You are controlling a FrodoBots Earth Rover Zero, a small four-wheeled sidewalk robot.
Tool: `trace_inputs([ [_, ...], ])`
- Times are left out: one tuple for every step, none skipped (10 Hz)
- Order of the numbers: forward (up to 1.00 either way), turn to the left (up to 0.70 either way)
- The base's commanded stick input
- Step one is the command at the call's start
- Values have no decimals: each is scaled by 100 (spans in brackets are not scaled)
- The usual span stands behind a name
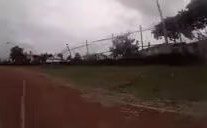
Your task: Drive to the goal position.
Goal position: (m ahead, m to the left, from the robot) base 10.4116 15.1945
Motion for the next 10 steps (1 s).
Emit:
trace_inputs([
  [70,35],
  [70,35],
  [70,35],
  [70,35],
  [70,35],
  [51,25],
  [16,8],
  [0,0],
  [0,0],
  [0,0],
])
